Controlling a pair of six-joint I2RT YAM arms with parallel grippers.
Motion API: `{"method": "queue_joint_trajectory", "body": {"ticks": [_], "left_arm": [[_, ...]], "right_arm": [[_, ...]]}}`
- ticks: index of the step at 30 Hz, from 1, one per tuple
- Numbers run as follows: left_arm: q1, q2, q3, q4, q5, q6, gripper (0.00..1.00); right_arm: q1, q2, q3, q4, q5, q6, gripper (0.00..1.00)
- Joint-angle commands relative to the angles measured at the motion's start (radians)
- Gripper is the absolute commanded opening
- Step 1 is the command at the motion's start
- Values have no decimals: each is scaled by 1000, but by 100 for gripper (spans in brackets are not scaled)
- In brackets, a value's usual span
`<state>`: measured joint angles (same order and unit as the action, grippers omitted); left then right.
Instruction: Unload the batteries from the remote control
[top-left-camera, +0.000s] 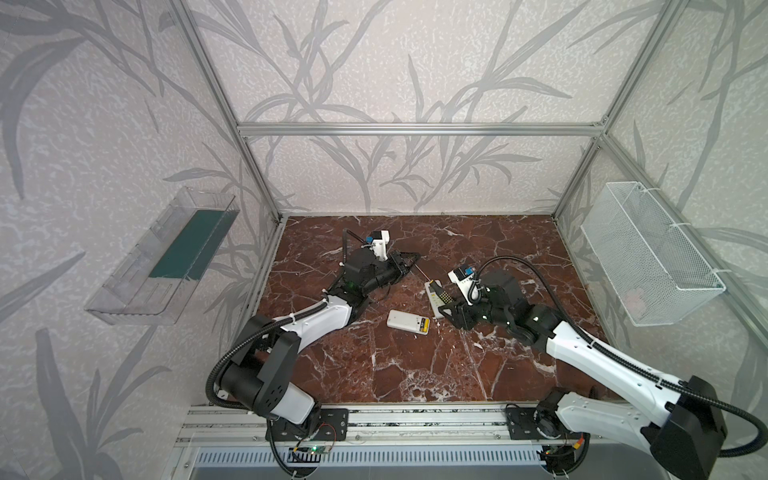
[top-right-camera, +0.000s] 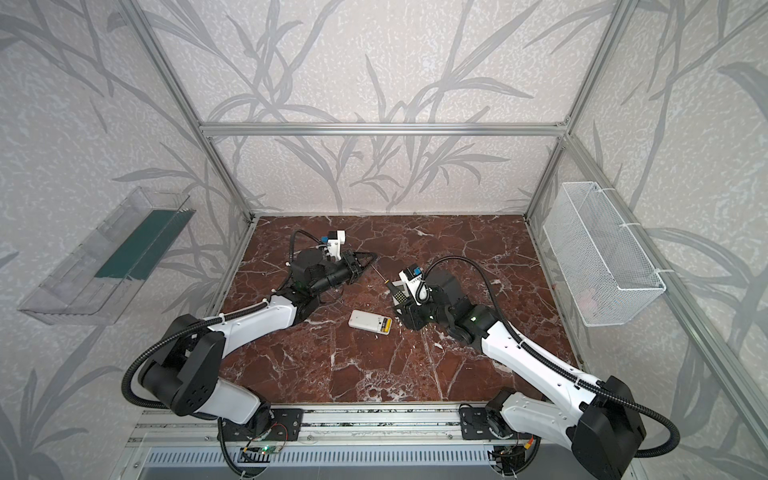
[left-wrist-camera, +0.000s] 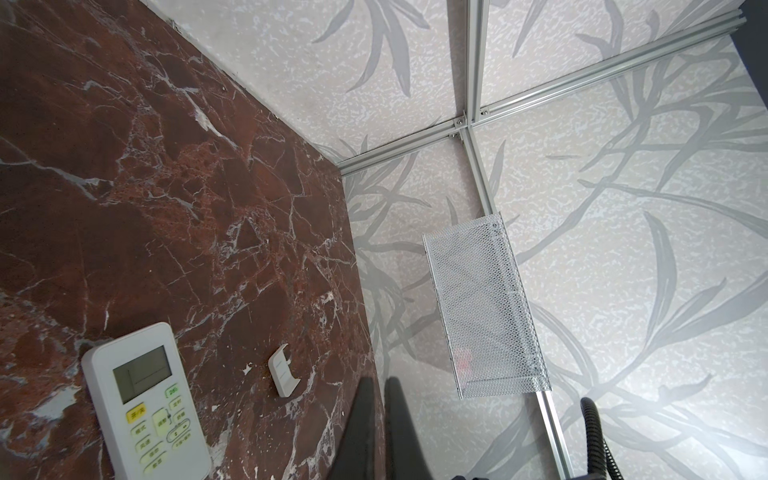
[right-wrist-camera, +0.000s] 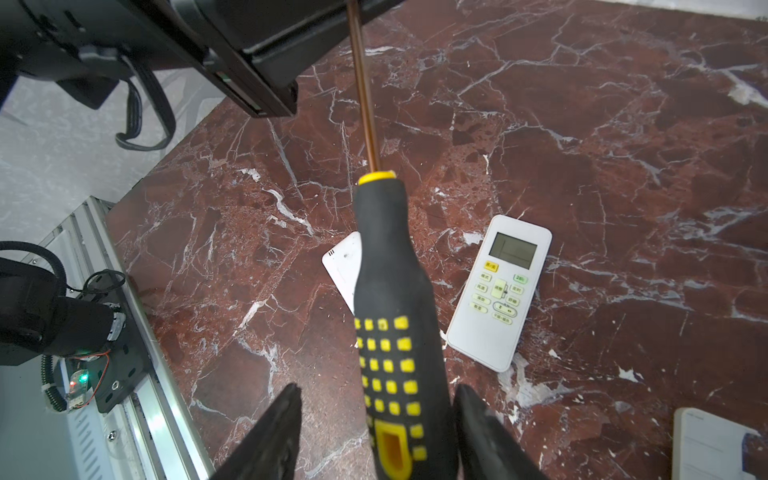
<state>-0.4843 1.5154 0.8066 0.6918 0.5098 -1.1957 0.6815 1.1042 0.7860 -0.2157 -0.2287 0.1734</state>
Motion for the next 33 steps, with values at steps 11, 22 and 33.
{"method": "queue_joint_trajectory", "body": {"ticks": [11, 22, 33], "left_arm": [[13, -54, 100, -249, 17, -76, 0], [29, -3, 45, 12, 51, -241, 0], [36, -11, 34, -7, 54, -228, 0]], "right_arm": [[-3, -54, -8, 118, 40, -176, 55], [-3, -21, -31, 204, 30, -124, 50], [-18, -46, -33, 229, 19, -124, 49]]}}
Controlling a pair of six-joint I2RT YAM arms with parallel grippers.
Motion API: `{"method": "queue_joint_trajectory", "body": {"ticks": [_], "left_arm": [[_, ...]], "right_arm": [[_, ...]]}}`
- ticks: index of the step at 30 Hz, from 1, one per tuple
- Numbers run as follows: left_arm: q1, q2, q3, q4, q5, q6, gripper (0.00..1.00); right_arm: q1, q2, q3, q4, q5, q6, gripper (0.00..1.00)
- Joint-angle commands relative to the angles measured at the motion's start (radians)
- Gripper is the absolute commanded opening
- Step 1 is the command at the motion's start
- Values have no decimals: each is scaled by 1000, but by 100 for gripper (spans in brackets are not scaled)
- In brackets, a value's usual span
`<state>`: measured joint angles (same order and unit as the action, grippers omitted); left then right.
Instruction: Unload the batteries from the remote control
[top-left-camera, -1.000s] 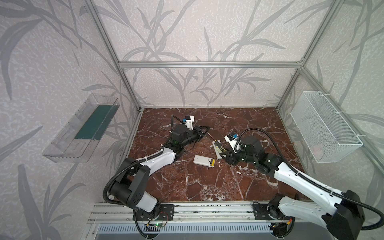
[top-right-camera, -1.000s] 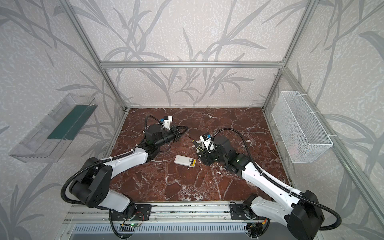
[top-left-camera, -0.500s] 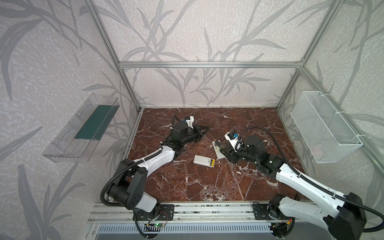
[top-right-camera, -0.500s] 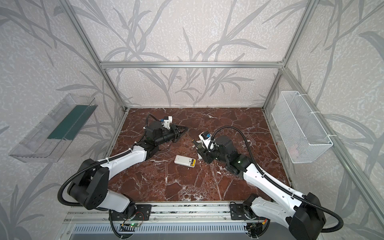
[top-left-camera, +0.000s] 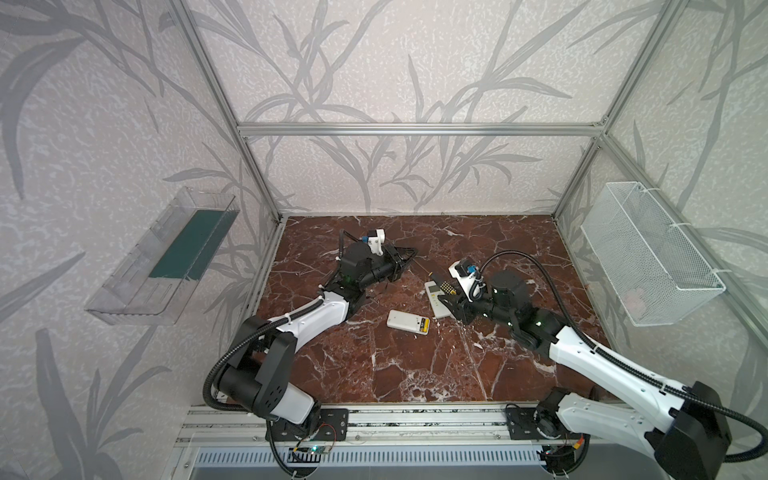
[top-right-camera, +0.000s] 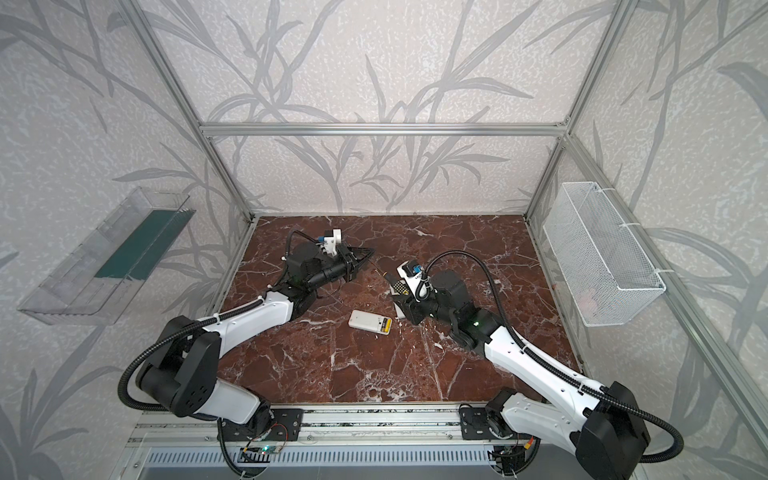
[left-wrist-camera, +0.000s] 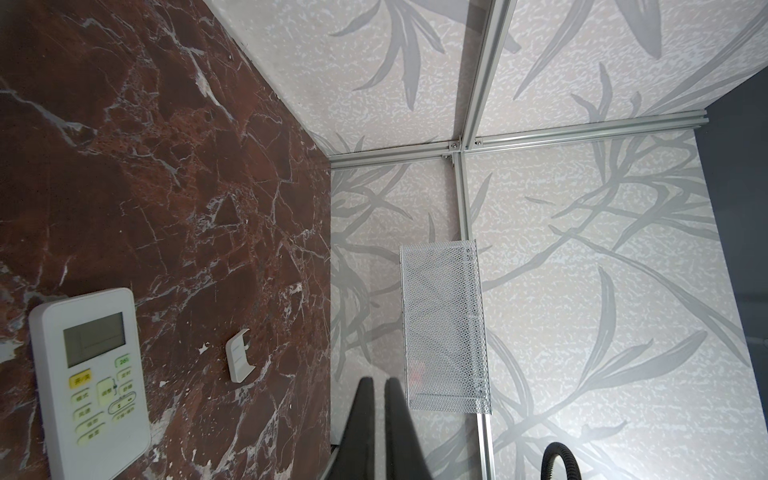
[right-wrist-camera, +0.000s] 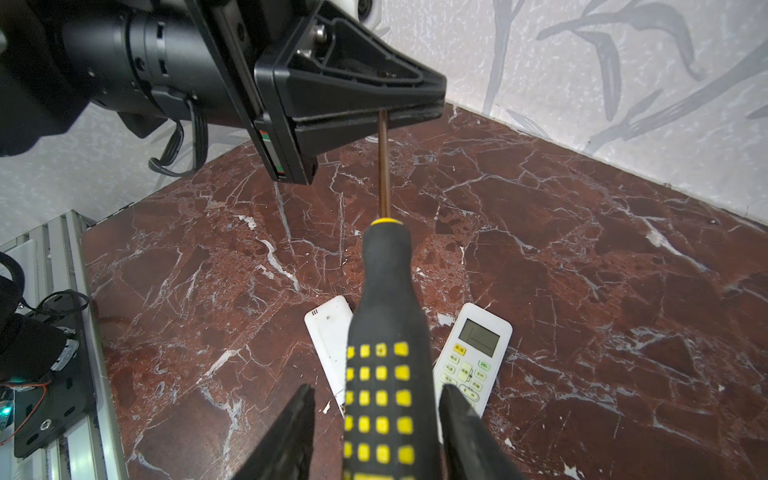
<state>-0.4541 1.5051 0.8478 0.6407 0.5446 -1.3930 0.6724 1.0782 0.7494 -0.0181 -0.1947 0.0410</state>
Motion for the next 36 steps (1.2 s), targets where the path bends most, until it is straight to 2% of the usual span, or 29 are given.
{"method": "queue_joint_trajectory", "body": {"ticks": [1, 9, 13, 17, 23, 25, 26, 30, 32, 36], "left_arm": [[7, -1, -9, 46, 21, -30, 0], [8, 0, -12, 51, 25, -28, 0], [9, 4, -15, 59, 24, -34, 0], [11, 3, -17, 65, 26, -35, 0], [17, 6, -23, 59, 28, -21, 0], [24, 7, -26, 46, 33, -6, 0], [31, 7, -27, 40, 36, 2, 6], [80, 4, -26, 12, 63, 39, 48], [109, -5, -19, -42, 70, 77, 65], [147, -28, 34, -254, 64, 230, 82]], "right_arm": [[-12, -20, 6, 31, -17, 7, 48], [-17, -14, 5, 51, -41, 6, 41], [-19, -8, 10, 58, -54, 5, 34], [-19, -3, 13, 62, -68, -1, 23], [-20, -3, 22, 34, -71, -25, 0], [-20, -7, 27, 1, -54, -41, 0], [-20, -12, 28, -21, -45, -53, 0], [-19, -44, 28, -106, -7, -101, 0], [-18, -64, 30, -153, 6, -125, 0], [-14, -112, 21, -218, 34, -158, 0]]}}
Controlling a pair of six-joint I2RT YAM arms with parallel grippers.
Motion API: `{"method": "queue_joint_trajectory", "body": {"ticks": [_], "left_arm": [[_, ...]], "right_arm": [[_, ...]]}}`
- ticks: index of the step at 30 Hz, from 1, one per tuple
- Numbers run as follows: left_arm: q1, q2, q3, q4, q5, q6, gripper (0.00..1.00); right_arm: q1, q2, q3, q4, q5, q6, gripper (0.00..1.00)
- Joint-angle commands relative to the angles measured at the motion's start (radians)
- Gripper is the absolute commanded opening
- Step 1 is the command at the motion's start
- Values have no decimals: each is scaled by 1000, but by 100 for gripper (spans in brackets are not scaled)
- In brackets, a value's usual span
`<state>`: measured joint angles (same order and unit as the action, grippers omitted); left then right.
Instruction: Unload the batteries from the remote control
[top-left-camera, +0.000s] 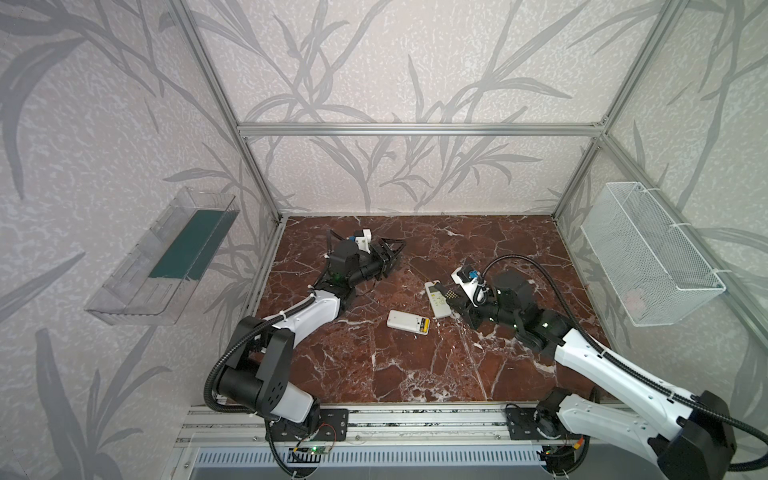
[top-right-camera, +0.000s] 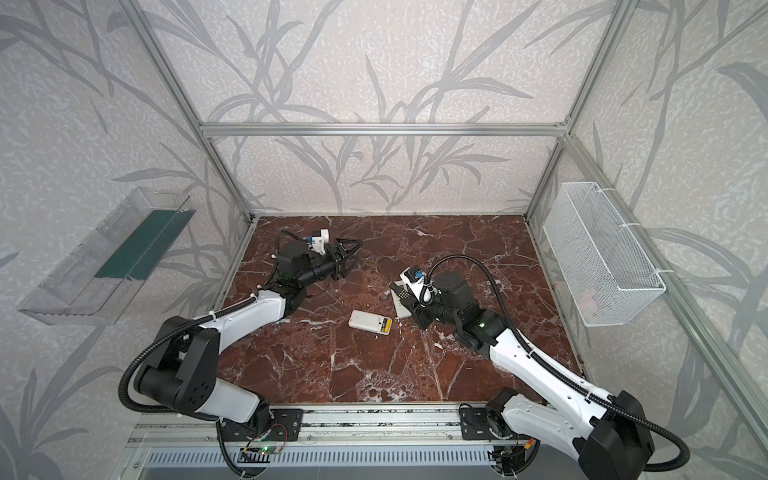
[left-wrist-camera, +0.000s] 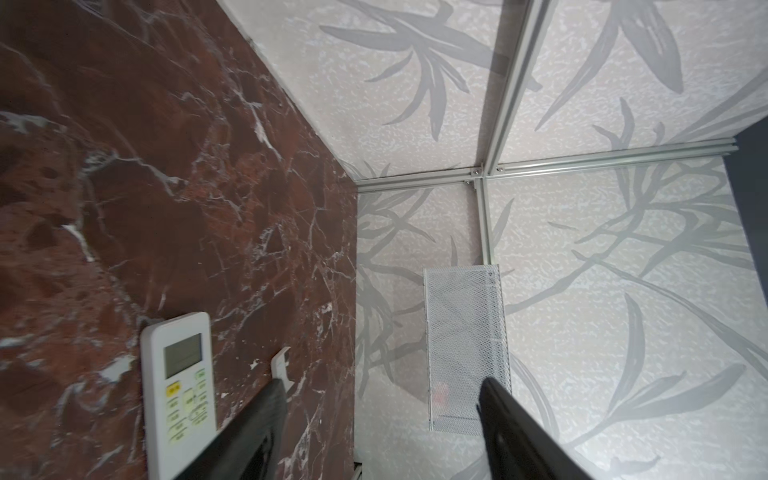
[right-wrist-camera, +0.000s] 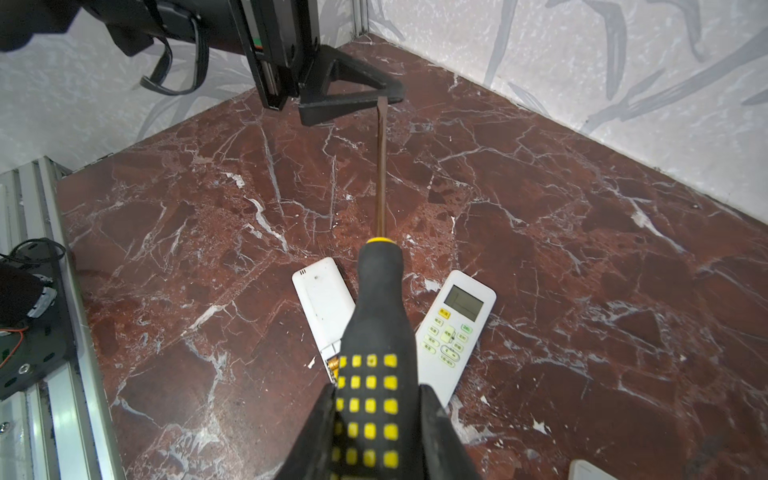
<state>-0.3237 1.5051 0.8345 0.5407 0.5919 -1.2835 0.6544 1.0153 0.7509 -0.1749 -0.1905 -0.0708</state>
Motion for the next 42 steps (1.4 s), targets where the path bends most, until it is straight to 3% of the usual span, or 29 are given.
{"method": "queue_joint_trajectory", "body": {"ticks": [1, 10, 16, 20, 22, 28, 34, 42], "left_arm": [[20, -32, 66, -211, 10, 169, 85], [25, -25, 316, -830, -178, 692, 94], [11, -22, 381, -999, -341, 1012, 95], [-68, -21, 367, -1044, -525, 1328, 96], [-100, -19, 349, -1047, -565, 1456, 99], [-118, -49, 273, -1023, -521, 1671, 100], [-137, -48, 220, -1147, -430, 1964, 100], [-187, -17, 169, -1153, -388, 2064, 100]], "right_arm": [[6, -59, 16, -68, 31, -51, 0], [55, -41, 38, -145, 104, -86, 0], [62, 22, 124, -271, 130, 6, 0], [62, 44, 182, -384, 116, 95, 0], [63, 57, 200, -431, 92, 129, 0], [70, 109, 237, -550, 39, 192, 0], [74, 127, 251, -642, 9, 201, 0], [121, 181, 250, -693, -50, 203, 0]]}}
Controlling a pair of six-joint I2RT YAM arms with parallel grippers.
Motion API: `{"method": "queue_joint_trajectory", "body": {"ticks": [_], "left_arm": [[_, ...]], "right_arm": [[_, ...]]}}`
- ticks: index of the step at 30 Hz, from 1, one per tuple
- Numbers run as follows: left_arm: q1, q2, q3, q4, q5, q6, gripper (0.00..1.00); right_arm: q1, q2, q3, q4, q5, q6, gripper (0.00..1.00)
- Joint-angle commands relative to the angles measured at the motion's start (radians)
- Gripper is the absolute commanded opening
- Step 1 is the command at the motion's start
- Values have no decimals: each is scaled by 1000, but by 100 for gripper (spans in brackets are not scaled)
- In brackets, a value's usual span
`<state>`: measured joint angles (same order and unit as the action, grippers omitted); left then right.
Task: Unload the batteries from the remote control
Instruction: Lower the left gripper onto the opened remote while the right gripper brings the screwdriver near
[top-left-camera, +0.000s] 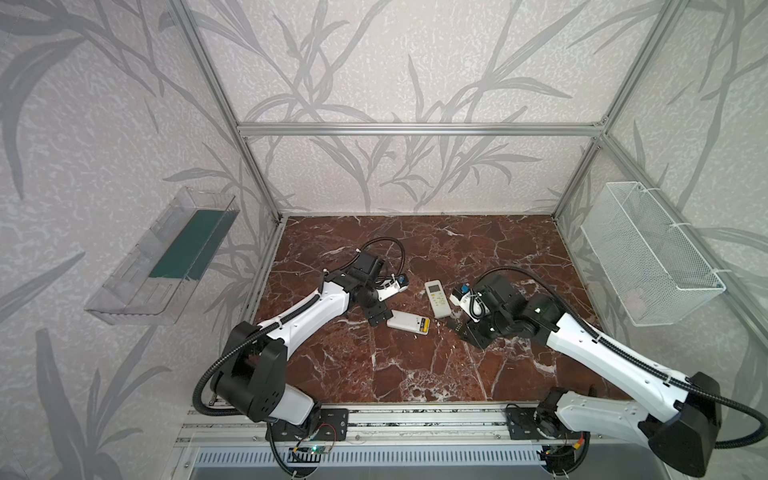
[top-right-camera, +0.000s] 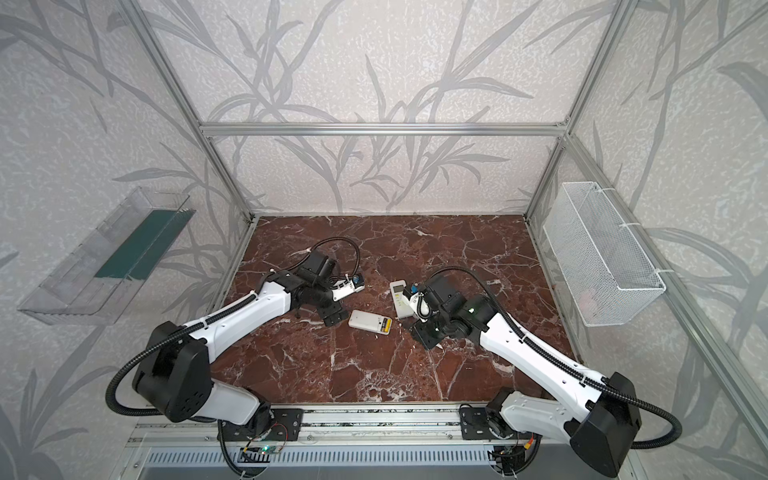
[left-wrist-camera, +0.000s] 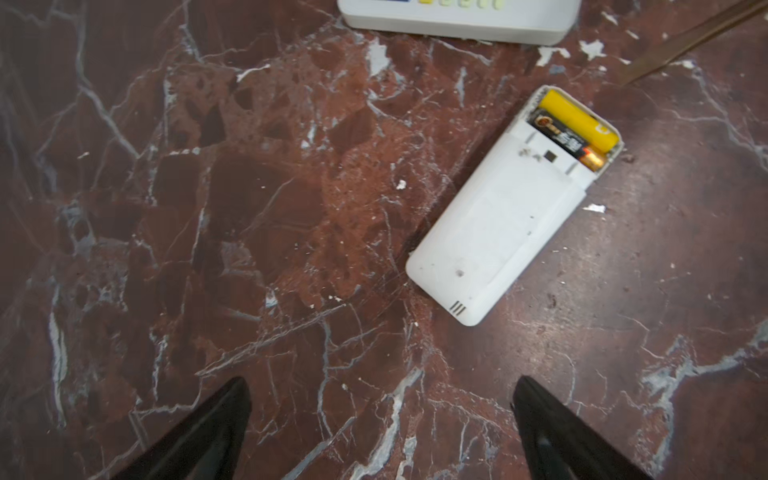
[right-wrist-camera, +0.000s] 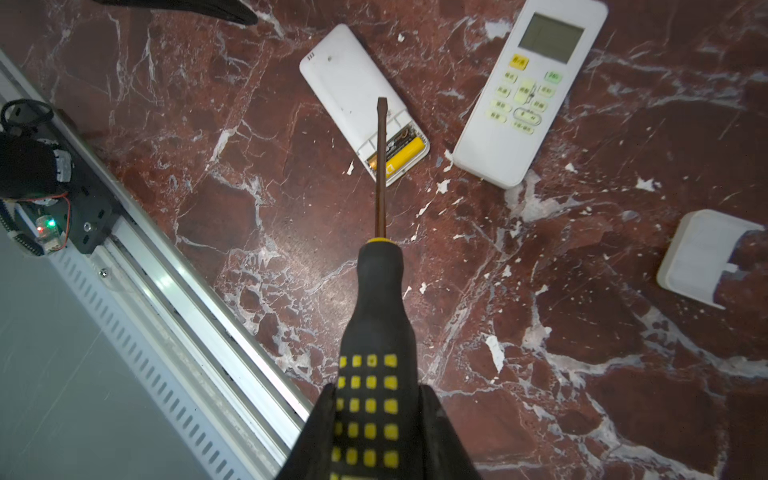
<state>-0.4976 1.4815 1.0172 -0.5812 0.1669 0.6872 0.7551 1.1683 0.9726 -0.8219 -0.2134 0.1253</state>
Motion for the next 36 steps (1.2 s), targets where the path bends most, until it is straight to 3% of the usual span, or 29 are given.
{"method": "queue_joint_trajectory", "body": {"ticks": [1, 8, 18, 28, 36], "left_arm": [[-17, 13, -14, -29, 35, 94, 99], [-38, 57, -6, -9, -25, 88, 100], [-54, 87, -9, 12, -25, 138, 99], [-69, 139, 25, -8, 11, 109, 98], [-88, 154, 29, -6, 25, 101, 96]], "right_arm": [[23, 39, 22, -41, -31, 9, 0], [58, 86, -3, 5, -55, 13, 0], [60, 124, -12, -21, -76, 22, 0], [58, 186, 17, -80, 48, 63, 0], [7, 149, 41, -74, 120, 63, 0]]}}
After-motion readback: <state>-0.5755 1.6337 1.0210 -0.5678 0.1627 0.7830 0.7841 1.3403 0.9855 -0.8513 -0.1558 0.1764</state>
